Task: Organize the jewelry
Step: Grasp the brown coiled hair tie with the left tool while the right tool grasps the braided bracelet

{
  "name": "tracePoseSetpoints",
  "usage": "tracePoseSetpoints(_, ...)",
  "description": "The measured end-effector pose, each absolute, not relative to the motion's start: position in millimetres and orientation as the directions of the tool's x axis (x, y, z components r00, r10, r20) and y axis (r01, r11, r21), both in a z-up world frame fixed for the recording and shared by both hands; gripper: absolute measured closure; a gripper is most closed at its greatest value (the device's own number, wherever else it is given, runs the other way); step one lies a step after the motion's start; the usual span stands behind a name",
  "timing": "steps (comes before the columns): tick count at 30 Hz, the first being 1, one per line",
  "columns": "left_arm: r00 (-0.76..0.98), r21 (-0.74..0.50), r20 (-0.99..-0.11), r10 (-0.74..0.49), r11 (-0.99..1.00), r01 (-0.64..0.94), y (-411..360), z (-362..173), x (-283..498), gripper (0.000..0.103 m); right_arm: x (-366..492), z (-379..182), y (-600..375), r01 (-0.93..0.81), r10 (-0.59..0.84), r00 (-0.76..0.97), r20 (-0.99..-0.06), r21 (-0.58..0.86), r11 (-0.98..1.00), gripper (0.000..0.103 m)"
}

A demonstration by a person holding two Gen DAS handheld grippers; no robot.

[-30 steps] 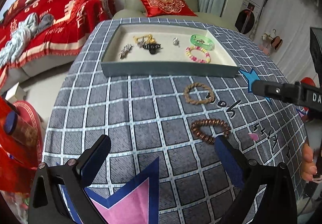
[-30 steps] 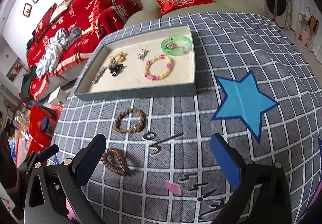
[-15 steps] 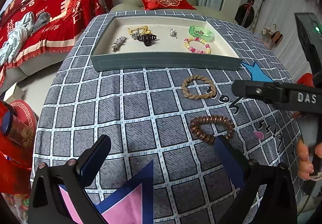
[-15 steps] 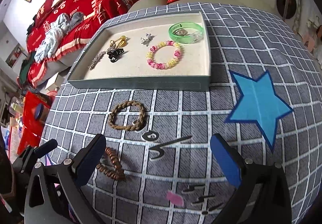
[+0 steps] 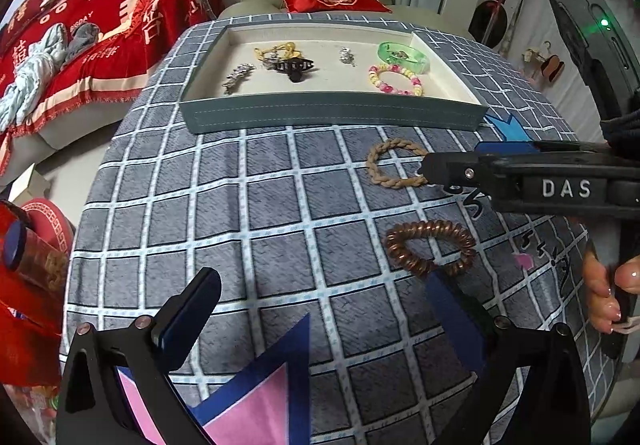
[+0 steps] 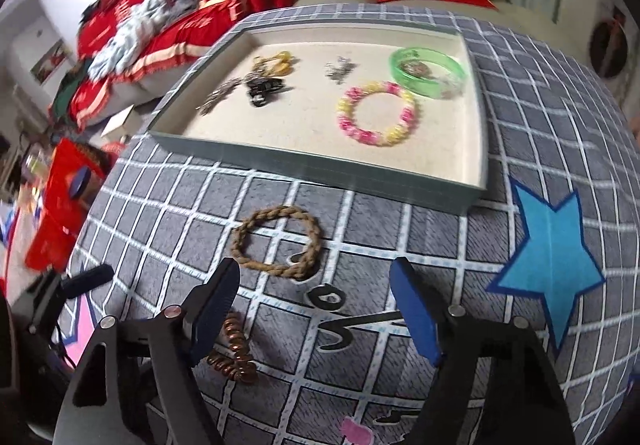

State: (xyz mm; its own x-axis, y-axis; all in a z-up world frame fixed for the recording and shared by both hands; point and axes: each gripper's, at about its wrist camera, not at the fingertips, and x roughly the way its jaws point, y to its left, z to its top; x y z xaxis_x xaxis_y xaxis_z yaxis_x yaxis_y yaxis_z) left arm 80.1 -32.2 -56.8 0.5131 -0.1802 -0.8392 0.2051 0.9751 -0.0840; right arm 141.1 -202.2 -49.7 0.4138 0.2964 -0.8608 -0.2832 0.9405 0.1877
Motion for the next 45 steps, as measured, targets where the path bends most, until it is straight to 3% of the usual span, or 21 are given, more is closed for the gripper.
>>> tracePoseSetpoints(5,0.516,-0.092,-0.839,-0.175,0.979,0.182,-24.7,-56.3,80.6,0.0,147.6,-55.5,-193.0,-0.27,0.29,0.407,-0.866,0.189,0.944,0.023)
tracePoseSetpoints(9,0.518,-0.088,-0.838,-0.172,0.979,0.184,-24.3,-55.5,79.8,0.0,152.9,-63.5,-189.4,-0.241,0.241,0.406,-0.882,0.151,0.959,0.04)
tracePoseSetpoints(13,0.516,-0.092,-0.839,-0.173,0.979,0.181,-22.6,-55.7,80.5,0.0,152.0,-63.9,-186.7,-0.249,0.199,0.419,-0.886,0.099,0.963,0.044)
tracePoseSetpoints(17,0.514,-0.091,-0.839,-0.177,0.978,0.189,-25.1,-55.5,80.2,0.0,149.8,-63.7,-185.3,-0.262,0.184,0.427,-0.886,0.074,0.962,0.058)
tracePoseSetpoints(21,0.512,-0.089,-0.839,-0.183,0.975,0.204,-30.6,-54.9,80.9,0.0,145.6,-63.8,-187.4,-0.262,0.139,0.44,-0.887,0.021,0.965,0.079)
tracePoseSetpoints(24,0.509,-0.092,-0.839,-0.191,0.972,0.214,-34.5,-54.6,82.8,0.0,140.2,-62.8,-196.9,-0.25,0.133,0.443,-0.887,0.021,0.968,0.087)
tracePoseSetpoints(36,0.456,-0.09,-0.851,-0.259,0.929,0.36,-65.4,-63.5,101.2,0.002,138.4,-62.6,-221.7,-0.192,0.135,0.45,-0.883,0.052,0.98,0.088)
tracePoseSetpoints(39,0.435,-0.082,-0.862,-0.259,0.919,0.385,-71.0,-68.4,104.5,0.011,138.4,-62.9,-223.8,-0.19,0.139,0.45,-0.882,0.058,0.98,0.088)
tracePoseSetpoints(43,0.44,-0.065,-0.861,-0.255,0.913,0.403,-77.2,-68.7,104.0,0.012,138.7,-63.0,-224.6,-0.193,0.14,0.45,-0.882,0.057,0.98,0.088)
tracePoseSetpoints(45,0.451,-0.045,-0.857,-0.247,0.91,0.412,-81.0,-68.7,102.9,0.024,137.0,-62.8,-225.9,-0.196,0.143,0.449,-0.882,0.059,0.979,0.087)
